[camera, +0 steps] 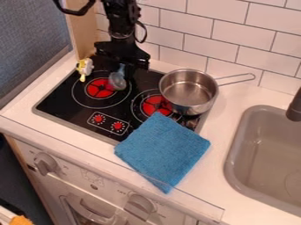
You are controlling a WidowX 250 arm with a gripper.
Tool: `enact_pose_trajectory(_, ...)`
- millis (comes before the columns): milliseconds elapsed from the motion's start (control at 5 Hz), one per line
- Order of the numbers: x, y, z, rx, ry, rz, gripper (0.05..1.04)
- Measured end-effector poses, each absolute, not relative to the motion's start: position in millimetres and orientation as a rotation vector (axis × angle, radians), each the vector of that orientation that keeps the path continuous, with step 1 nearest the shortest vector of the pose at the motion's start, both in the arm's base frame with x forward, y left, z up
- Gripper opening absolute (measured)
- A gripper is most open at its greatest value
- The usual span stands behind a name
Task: Take blue spoon and put it on top of the blue cloth
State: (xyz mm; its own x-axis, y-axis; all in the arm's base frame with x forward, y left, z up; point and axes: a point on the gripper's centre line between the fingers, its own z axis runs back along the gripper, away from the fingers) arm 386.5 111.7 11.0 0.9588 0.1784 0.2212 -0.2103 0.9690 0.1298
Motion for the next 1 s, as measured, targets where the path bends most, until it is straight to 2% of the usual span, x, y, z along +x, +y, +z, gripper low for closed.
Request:
enact_pose_trajectory(200,381.0,105.9,12.3,0.140,-0.219,0.205,0.334)
enact_pose_trajectory(600,370.5,97.7,28.4,0.138,-0.248,0.224,0.334)
enact_pose_trajectory(1000,354.4,96.0,83.7,0.178,-0.332,0.291,0.333)
